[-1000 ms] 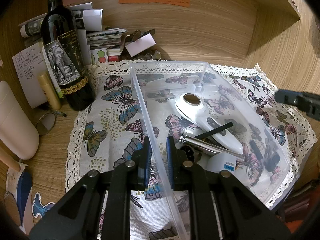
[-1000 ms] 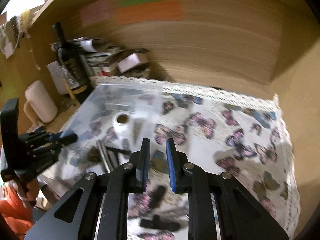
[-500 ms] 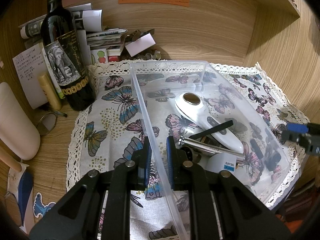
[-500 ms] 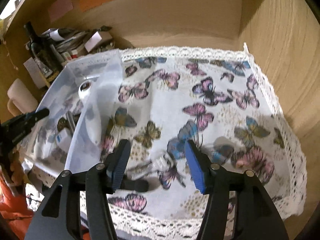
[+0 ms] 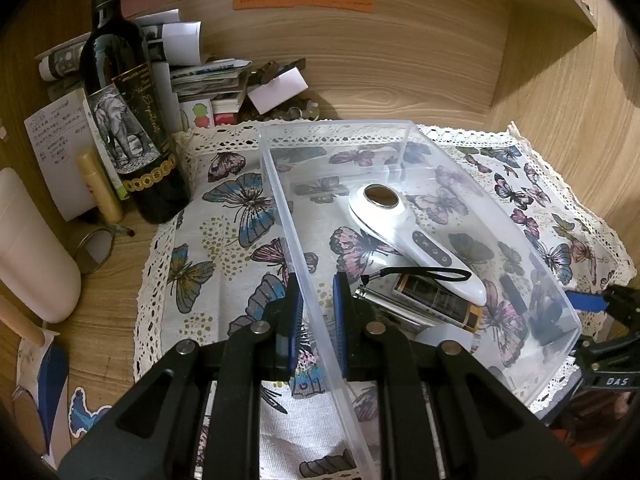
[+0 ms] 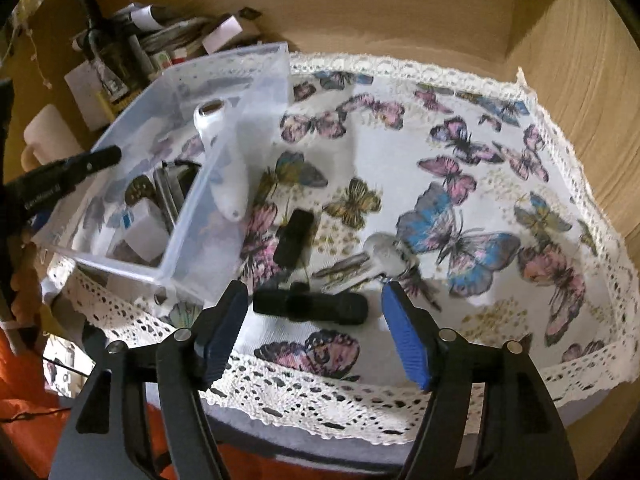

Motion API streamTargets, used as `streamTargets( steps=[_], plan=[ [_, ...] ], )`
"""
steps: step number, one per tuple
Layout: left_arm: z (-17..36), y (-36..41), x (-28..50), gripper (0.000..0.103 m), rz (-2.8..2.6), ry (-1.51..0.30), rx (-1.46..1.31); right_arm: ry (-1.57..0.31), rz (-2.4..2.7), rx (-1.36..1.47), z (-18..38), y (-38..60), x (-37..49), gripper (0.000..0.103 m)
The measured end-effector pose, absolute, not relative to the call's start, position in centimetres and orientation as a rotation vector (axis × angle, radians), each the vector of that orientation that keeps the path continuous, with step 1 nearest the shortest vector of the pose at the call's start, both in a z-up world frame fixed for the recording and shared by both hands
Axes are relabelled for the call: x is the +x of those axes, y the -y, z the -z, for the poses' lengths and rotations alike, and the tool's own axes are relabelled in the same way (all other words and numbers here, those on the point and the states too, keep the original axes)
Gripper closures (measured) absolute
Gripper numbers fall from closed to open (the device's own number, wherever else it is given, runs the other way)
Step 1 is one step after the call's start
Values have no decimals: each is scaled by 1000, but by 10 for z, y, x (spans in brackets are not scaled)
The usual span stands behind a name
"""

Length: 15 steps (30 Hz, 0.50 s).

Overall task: Organize rigid objects
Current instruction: 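Grasp the black plastic clip on the cloth with the right gripper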

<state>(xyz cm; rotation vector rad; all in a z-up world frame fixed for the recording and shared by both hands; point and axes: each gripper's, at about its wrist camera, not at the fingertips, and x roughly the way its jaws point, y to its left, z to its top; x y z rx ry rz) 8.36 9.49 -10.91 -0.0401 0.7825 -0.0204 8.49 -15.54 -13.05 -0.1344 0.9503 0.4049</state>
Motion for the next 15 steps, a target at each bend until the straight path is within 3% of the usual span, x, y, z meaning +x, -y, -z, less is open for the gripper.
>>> streamTargets(
  steps=[3,4,15],
  plan=[
    [109,-95,83,90,20,-782,-41,-972,-398,-103,138,158,87,38],
    [109,-95,84,90,20,-782,-40,-978,-399,-90,140,159,88,45],
    [109,-94,84,90,20,-782,-41,-872,-366,-98,111,163,87,45]
  ],
)
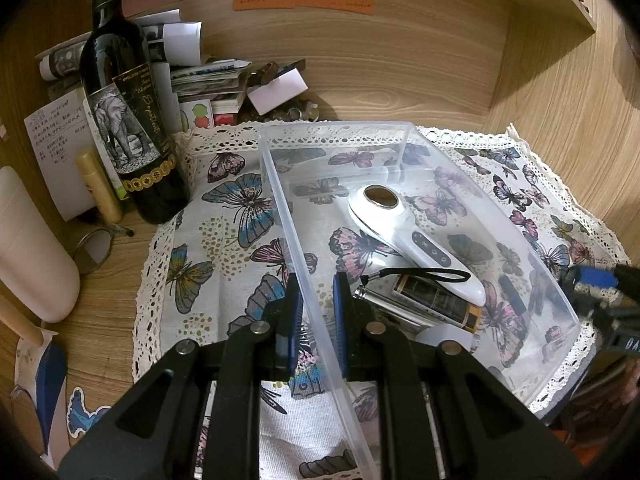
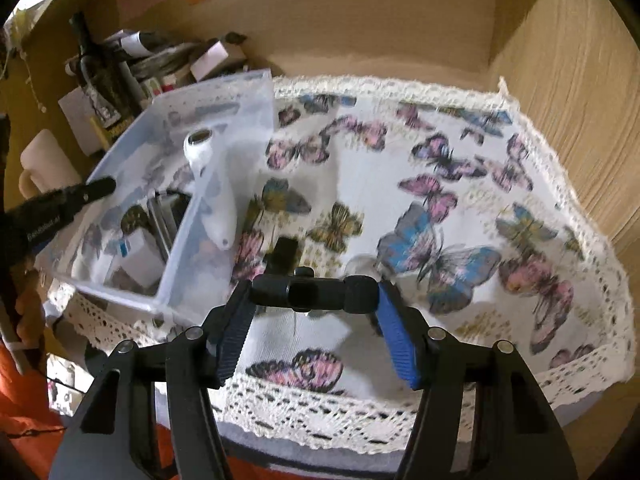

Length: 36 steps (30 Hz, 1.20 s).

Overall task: Organize rigid objects
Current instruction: 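Grasp the black plastic clip on the cloth with the right gripper, then carry the black clip into the box and release it with the right gripper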

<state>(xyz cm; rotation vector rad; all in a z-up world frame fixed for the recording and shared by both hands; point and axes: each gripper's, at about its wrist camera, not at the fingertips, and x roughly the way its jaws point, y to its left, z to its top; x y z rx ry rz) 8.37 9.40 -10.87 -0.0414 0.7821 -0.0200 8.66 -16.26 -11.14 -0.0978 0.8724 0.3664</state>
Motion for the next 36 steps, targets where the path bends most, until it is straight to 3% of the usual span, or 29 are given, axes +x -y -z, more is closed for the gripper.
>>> streamTargets(
  steps=[16,36],
  plan=[
    [108,-92,85,89,19,-786,-53,-685,-476,-159,48,124,116,45],
    [108,-93,85,89,21,-786,-53,-757,-653,-289,73,51,142,44]
  ],
)
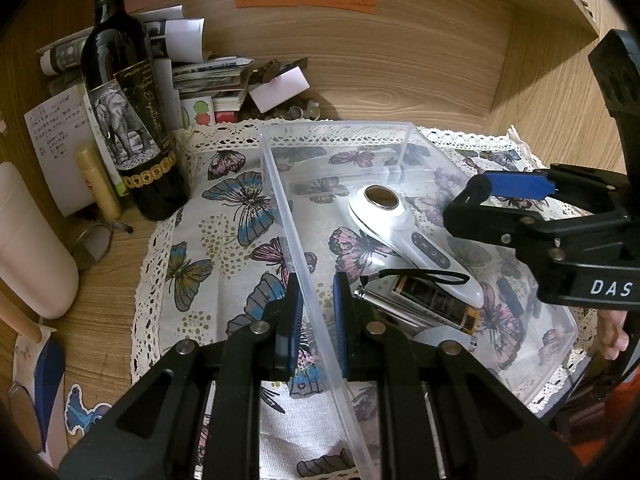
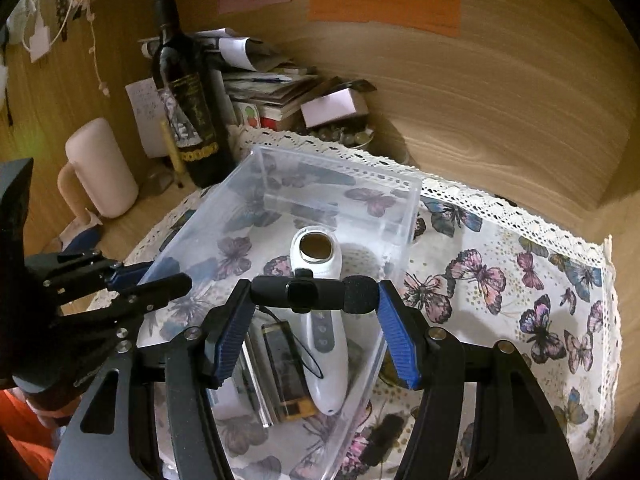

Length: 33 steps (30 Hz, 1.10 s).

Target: Organize rigid objects

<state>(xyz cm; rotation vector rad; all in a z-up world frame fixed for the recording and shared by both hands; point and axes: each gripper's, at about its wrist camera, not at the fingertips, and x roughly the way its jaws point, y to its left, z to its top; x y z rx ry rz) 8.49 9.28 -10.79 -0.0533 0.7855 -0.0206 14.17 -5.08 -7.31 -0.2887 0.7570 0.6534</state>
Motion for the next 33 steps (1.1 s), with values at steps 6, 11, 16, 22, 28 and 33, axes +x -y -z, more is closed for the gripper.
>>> streamTargets(
  steps=[6,11,16,22,28,33],
  plan=[
    [108,-93,85,89,21,-785,-53,-743,-642,-260,64,63,142,44],
    [108,-93,85,89,21,-786,-53,-720,-592,-236,54,85,140,44],
    [108,-93,85,89,20,-786,-52,-730,-525,-212,54,113,138,44],
    [109,-93,86,89,14,-787,-45,-780,-459,-204,71,138,137,44],
    [109,-92,86,89,12,-789,-42,-821,-435,-166,92,155,133,44],
    [109,-92,86,89,12,-785,-41,-860,-451,-188,105,156,128,47]
  ],
)
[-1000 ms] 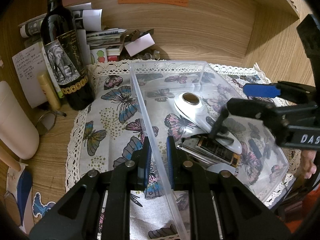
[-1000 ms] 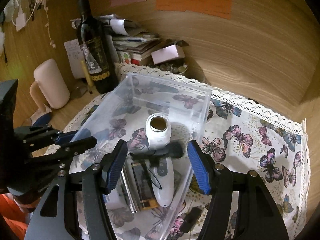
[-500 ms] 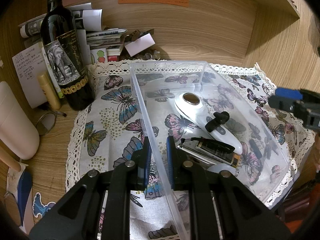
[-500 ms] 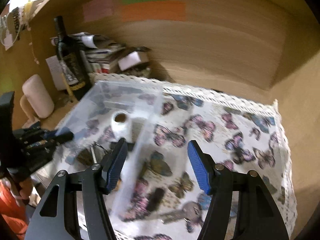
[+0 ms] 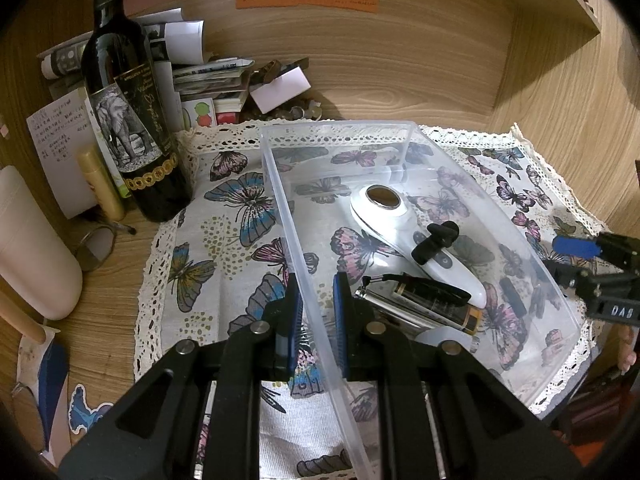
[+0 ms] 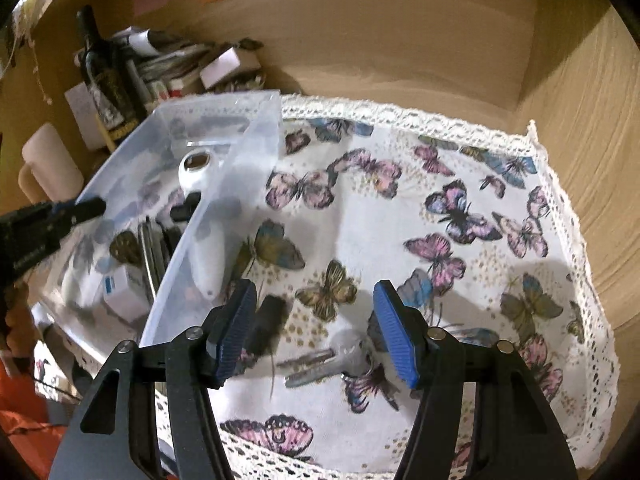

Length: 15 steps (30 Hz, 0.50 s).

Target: Organize rigid objects

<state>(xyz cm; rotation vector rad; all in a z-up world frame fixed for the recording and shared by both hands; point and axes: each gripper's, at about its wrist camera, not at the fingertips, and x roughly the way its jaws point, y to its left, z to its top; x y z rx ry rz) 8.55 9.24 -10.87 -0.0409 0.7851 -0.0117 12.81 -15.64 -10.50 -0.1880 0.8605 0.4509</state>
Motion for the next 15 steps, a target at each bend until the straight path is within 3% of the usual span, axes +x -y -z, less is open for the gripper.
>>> streamTargets(
  steps=[15],
  plan=[
    [109,-93,85,89,11,-785,-40,-942,-508,-211,132,147,124,60]
  ],
)
